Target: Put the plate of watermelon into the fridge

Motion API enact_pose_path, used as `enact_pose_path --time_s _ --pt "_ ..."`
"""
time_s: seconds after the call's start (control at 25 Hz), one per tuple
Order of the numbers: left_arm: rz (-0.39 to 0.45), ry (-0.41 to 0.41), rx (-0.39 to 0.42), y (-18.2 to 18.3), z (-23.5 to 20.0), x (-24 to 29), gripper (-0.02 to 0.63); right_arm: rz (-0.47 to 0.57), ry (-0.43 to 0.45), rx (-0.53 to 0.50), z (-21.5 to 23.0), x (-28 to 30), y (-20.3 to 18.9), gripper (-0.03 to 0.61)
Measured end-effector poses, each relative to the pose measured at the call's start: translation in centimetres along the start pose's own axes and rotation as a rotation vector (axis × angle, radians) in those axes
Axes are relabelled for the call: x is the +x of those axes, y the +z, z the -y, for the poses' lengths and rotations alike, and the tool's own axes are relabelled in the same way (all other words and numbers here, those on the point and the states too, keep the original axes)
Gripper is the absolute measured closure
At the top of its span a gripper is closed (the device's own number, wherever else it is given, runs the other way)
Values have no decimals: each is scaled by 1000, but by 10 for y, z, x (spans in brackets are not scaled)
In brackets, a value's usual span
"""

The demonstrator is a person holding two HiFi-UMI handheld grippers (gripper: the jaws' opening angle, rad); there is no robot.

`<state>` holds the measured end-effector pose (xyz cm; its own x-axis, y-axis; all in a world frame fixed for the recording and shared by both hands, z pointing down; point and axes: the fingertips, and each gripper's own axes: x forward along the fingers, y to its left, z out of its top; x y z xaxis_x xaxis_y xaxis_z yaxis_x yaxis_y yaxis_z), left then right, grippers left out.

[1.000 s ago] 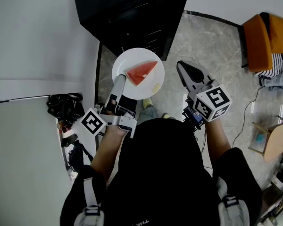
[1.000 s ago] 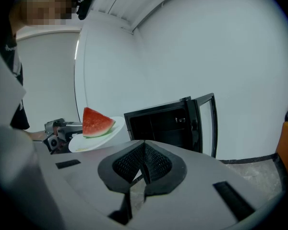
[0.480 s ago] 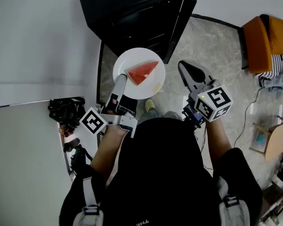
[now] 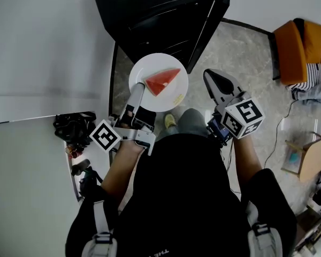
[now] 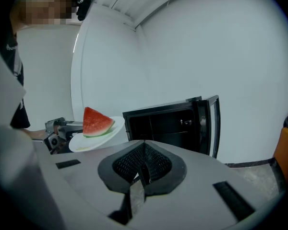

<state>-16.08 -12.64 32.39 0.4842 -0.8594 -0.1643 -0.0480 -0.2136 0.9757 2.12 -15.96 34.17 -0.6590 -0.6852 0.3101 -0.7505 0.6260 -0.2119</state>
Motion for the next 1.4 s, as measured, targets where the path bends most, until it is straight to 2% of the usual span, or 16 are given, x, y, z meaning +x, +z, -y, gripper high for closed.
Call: enact_pose_path --time_s 0.44,0.84,1.2,1.4 --pt "10 -1 -15 13 -4 4 568 -13 -13 -20 2 9 5 566" --pt "25 20 -14 20 -16 22 568 -27 11 -17 20 28 11 566" --pt "65 41 -16 23 -30 60 568 -52 62 -18 58 55 22 566" --pt "88 77 -20 25 -58 95 568 -77 100 -4 94 85 23 566"
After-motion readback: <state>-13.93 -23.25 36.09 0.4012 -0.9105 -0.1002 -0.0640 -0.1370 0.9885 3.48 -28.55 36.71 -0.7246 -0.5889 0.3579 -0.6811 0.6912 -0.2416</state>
